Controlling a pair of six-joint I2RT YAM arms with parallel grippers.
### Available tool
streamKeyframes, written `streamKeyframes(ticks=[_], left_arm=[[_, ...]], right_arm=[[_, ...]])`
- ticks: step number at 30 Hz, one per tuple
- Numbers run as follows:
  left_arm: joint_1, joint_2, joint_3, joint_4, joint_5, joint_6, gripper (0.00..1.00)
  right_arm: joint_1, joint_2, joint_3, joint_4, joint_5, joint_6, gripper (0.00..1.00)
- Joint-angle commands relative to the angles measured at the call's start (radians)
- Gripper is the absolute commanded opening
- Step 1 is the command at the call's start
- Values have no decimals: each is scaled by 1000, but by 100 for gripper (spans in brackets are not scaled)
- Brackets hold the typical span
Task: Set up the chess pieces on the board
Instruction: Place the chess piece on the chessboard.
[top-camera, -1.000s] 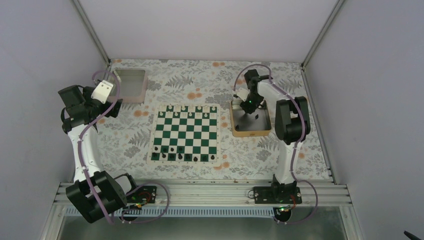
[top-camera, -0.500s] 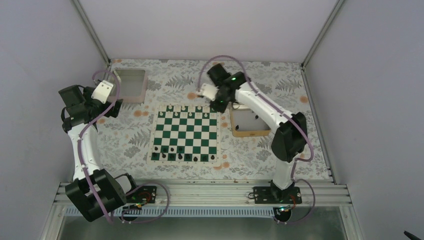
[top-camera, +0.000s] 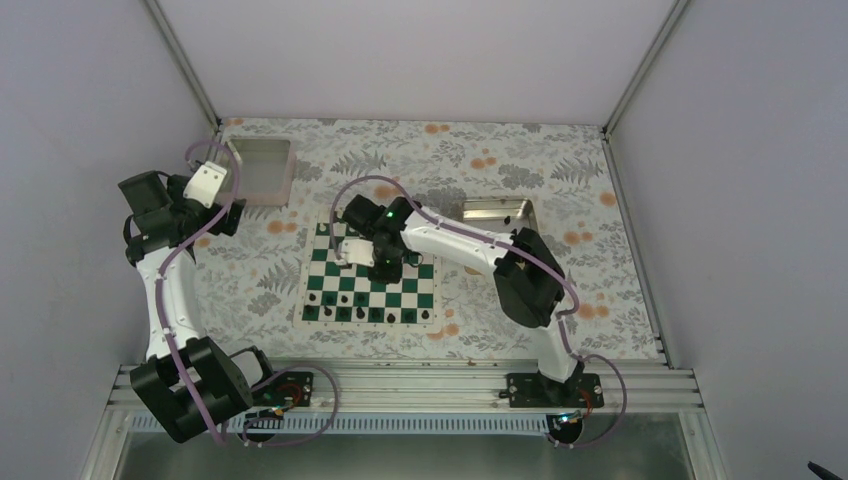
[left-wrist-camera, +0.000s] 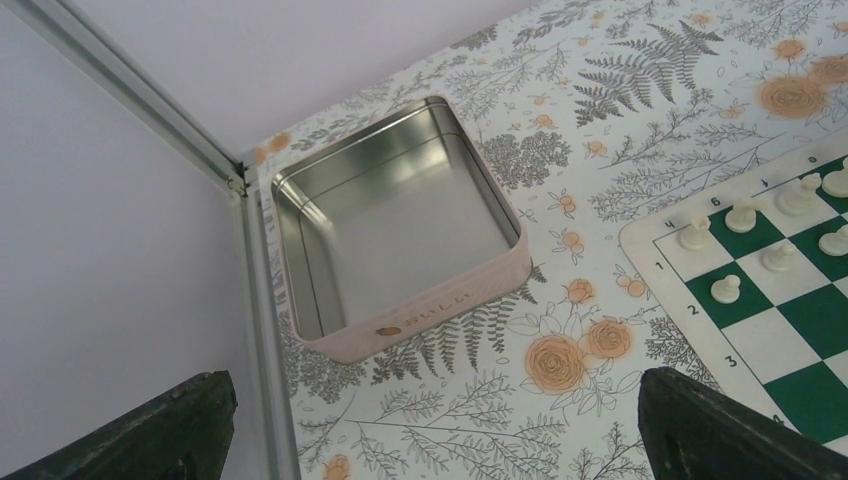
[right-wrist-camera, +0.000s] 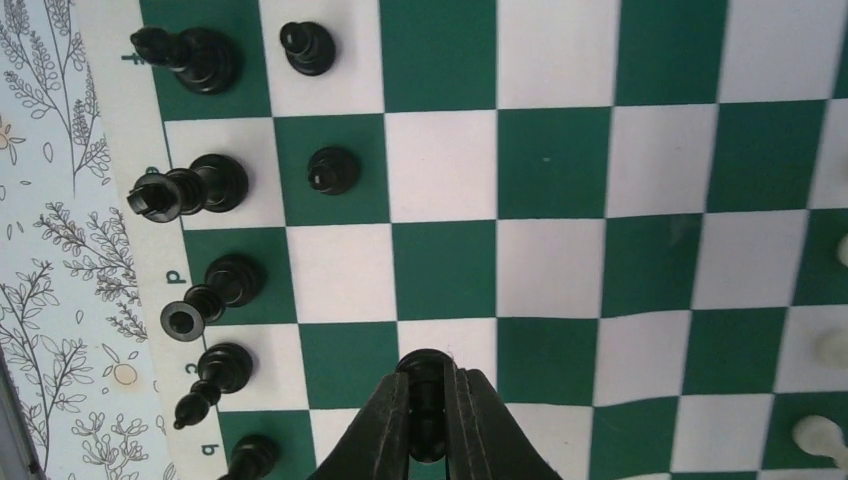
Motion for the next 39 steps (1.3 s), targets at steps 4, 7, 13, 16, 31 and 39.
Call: streamKeyframes(ticks=[4,7,13,16,31,39], left_arm=[[5,3,-10,25,19,-7,100],[6,5,-12,30,28,-15,100],[6,-2,-27,32,22,-6,100],[6,-1,-29,31,18,-1,100],[7,-7,-38,36,19,3,100],[7,-11,-38,32,17,7,100]], right_arm=[[48,-1,-109,104,-50,12,9],[61,3,-127,127,-58,11,9],[66,26,-112,130,-85,12,9],[76,43,-103,121,-88,12,9],[82,74,-95,113,-65,8,10],[80,82,-102,117,-42,12,15]])
